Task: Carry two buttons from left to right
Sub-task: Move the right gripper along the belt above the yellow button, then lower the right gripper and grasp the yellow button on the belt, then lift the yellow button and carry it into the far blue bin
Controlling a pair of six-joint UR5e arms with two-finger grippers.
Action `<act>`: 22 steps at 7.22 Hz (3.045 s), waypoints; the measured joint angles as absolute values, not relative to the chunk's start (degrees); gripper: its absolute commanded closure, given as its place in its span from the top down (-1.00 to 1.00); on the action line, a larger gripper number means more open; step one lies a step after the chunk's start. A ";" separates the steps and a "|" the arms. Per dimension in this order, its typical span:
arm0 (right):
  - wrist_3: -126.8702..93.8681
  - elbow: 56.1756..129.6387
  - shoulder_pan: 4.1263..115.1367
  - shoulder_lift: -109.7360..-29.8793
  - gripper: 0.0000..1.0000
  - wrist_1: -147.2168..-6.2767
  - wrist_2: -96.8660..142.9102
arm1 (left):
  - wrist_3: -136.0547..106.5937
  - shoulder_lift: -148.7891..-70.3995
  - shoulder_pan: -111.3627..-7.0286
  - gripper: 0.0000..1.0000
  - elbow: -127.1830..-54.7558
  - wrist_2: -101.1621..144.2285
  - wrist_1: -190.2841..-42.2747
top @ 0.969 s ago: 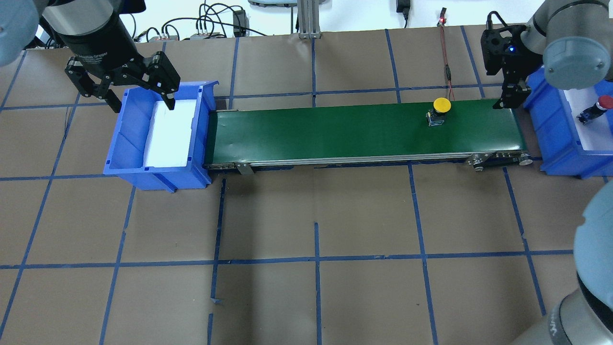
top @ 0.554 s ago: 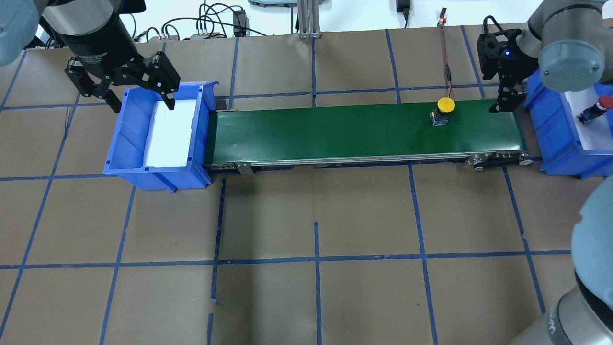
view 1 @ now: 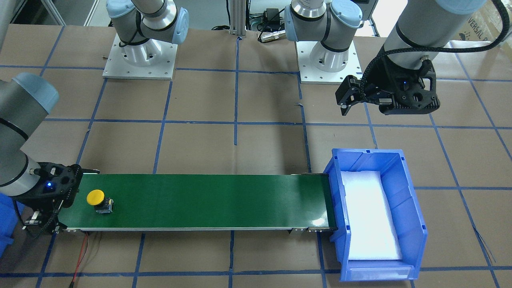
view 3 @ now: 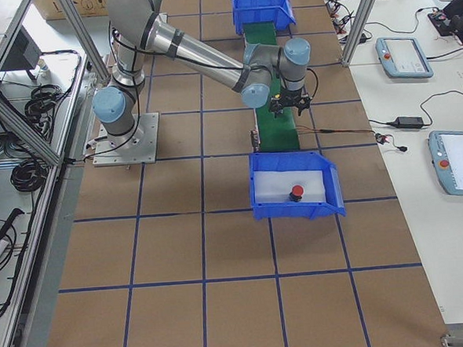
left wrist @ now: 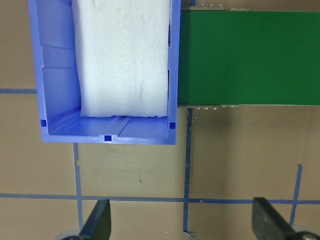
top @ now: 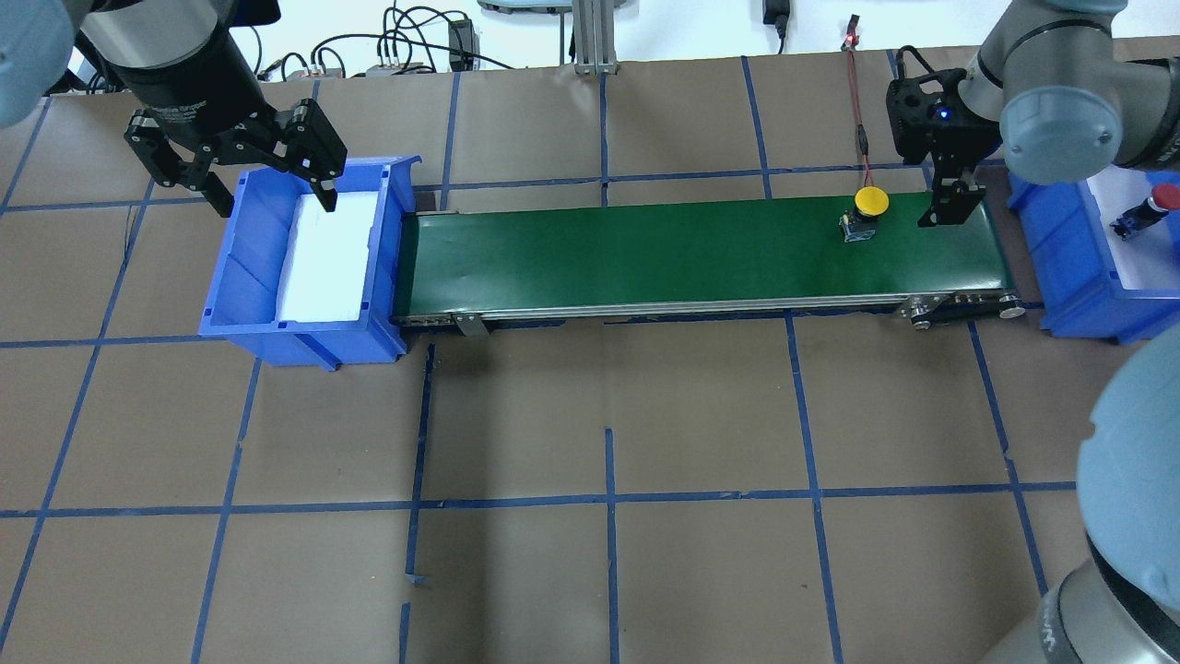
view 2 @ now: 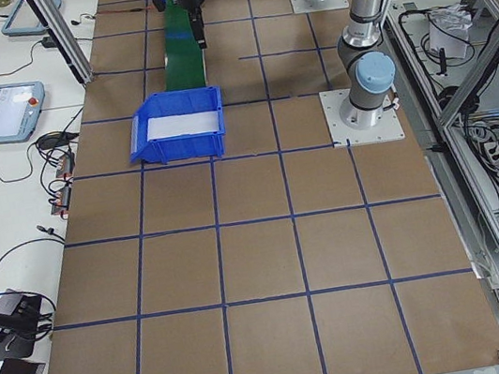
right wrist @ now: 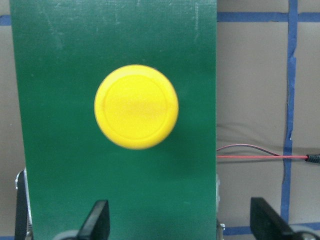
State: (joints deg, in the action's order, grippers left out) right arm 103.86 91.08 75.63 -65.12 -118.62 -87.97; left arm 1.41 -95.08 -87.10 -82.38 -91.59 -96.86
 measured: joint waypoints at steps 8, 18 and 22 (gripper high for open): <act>104.20 93.93 77.59 -65.66 0.80 -118.65 -89.22 | 1.39 -95.04 -87.10 1.00 -82.43 -91.64 -96.85; 107.71 83.64 66.50 -70.18 -0.78 -109.11 -90.44 | 1.38 -95.09 -87.10 1.00 -82.35 -91.67 -96.85; 127.35 84.05 51.09 -65.85 -0.73 -108.82 -87.58 | 1.34 -95.02 -87.10 1.00 -82.39 -91.67 -96.86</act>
